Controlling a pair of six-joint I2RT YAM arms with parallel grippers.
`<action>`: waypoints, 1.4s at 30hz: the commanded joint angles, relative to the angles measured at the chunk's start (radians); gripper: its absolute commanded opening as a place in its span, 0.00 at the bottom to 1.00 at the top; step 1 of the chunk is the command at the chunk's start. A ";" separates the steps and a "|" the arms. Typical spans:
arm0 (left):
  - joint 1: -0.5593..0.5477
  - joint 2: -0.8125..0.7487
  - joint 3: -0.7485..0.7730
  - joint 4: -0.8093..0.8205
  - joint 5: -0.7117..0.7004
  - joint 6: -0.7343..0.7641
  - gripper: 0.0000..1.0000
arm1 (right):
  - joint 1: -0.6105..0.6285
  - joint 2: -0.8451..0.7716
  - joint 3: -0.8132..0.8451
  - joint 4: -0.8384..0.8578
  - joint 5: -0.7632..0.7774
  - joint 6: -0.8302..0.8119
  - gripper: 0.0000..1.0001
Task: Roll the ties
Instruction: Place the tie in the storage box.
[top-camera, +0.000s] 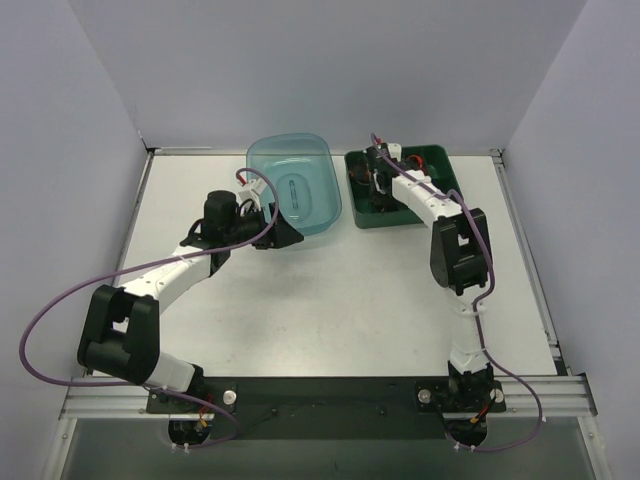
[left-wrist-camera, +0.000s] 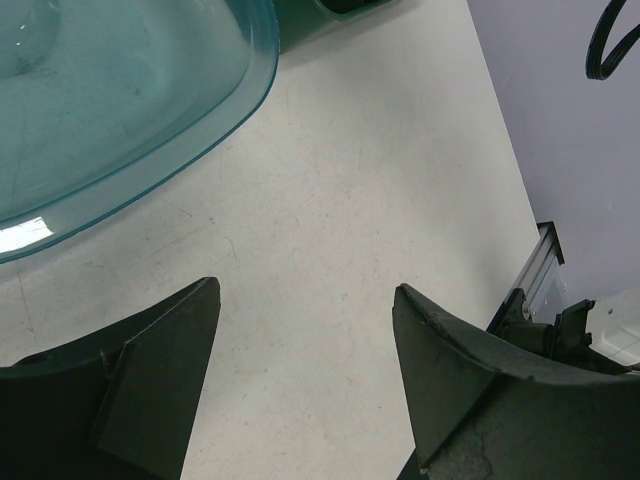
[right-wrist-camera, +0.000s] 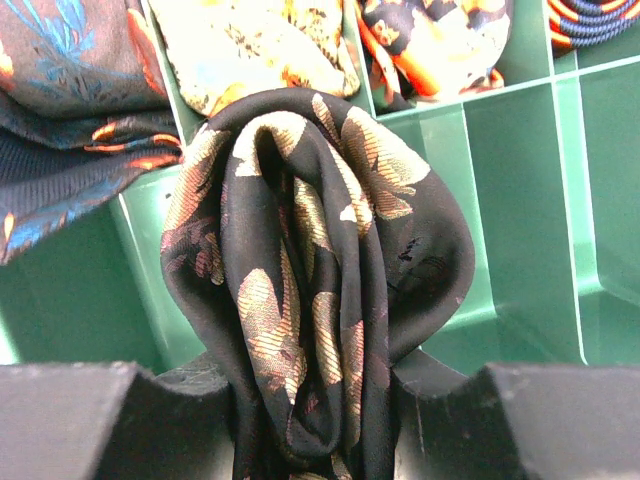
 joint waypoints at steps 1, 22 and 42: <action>0.006 0.003 0.004 0.058 0.020 -0.006 0.79 | -0.015 0.060 0.008 -0.108 0.043 -0.023 0.00; 0.005 0.022 0.081 0.051 0.023 -0.006 0.79 | -0.030 -0.144 -0.121 -0.114 -0.080 0.019 0.62; 0.005 0.075 0.139 0.024 0.020 0.014 0.79 | -0.035 -0.305 -0.138 -0.131 -0.153 0.013 0.82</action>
